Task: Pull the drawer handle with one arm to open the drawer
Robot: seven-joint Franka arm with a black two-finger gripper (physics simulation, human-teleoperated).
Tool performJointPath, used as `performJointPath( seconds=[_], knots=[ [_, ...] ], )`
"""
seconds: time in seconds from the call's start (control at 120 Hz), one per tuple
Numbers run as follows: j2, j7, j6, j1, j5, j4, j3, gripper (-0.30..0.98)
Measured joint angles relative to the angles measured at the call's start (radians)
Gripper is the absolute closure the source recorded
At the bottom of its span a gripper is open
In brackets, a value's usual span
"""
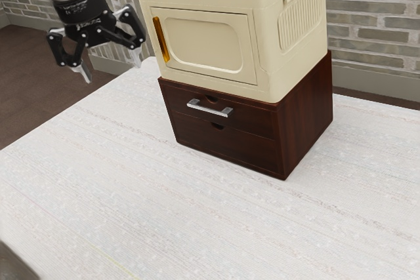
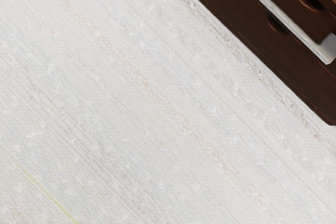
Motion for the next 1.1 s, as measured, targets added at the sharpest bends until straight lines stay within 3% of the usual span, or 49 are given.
performJointPath(
  seconds=[0.1,0.433,0.833,1.1],
  knots=[
    [0.014,-0.105,0.038,-0.009,0.0,-0.014,-0.001,0.0],
    [-0.023,-0.351,0.338,-0.04,-0.053,-0.311,0.007,0.0],
    [0.065,-0.515,0.644,-0.014,-0.065,-0.37,0.005,0.01],
    [0.083,-0.577,0.731,-0.014,-0.067,-0.406,0.005,0.12]
  ],
)
